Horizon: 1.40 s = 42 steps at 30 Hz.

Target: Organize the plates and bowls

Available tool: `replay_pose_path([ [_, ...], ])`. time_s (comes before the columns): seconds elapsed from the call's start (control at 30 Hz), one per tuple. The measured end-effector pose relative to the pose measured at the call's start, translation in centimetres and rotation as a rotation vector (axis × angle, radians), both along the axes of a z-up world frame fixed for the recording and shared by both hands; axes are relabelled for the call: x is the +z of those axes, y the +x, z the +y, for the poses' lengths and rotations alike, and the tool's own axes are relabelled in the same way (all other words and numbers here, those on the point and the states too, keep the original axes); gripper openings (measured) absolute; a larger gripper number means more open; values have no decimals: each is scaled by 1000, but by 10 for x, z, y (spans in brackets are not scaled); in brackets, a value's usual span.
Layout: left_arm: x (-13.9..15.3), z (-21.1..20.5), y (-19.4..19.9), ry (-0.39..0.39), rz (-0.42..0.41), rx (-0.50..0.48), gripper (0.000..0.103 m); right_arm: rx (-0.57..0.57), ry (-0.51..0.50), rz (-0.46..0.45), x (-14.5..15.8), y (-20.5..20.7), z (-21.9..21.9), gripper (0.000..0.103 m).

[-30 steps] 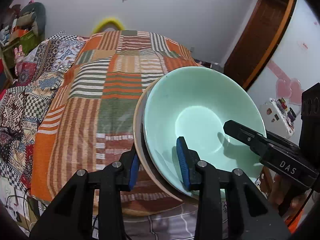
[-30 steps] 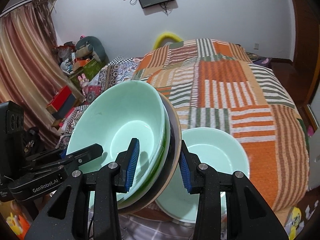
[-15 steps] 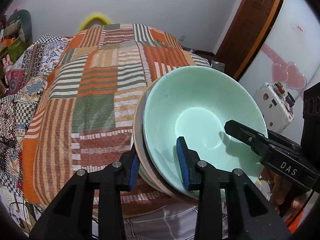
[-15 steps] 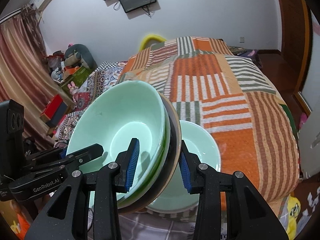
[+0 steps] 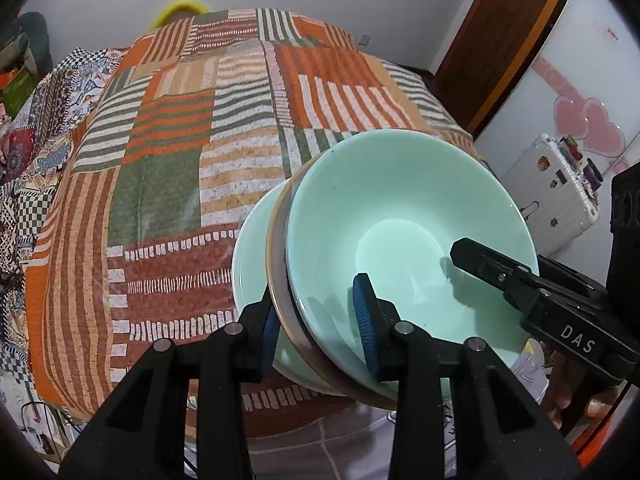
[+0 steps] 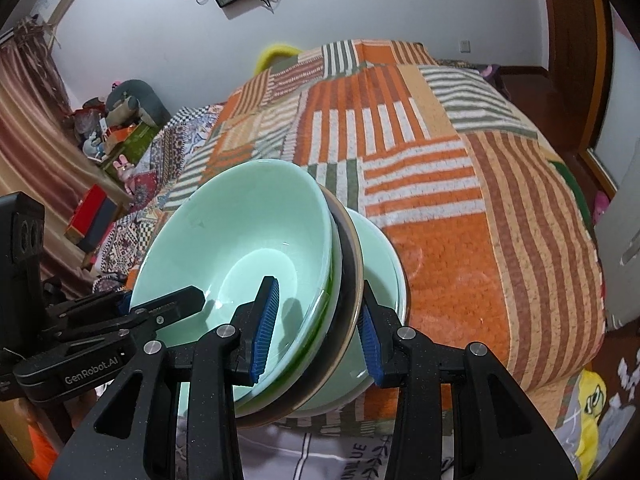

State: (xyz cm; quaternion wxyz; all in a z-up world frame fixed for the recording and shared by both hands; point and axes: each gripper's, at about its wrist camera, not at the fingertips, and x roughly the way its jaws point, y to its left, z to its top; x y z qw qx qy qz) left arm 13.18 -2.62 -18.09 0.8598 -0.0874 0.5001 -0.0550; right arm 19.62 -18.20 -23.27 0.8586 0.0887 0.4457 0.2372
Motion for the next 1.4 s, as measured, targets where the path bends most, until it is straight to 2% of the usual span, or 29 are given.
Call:
replay_pose_path([
  [0.3,-18,2,9,6,49,9,35,9,-5,53,-17,9,4,35],
  [1.03,-27,2,4,38,46,2,36,41,-33,16,-22,7,11,39],
  [1.07,-26,2,3,46,45,1,38,36,-40,12,-21,6,9,46],
  [1.13,-23,4,-1,41,43,2,39,23,-49,11,-21,2,4,52],
  [1.27,-7,6,-10,56,6,3,40,9,-45,3,-13,-5,-7,53],
  [1.4,23,8,-25,51,-77,6,40,2,-46,-62,10,-14,-12,53],
])
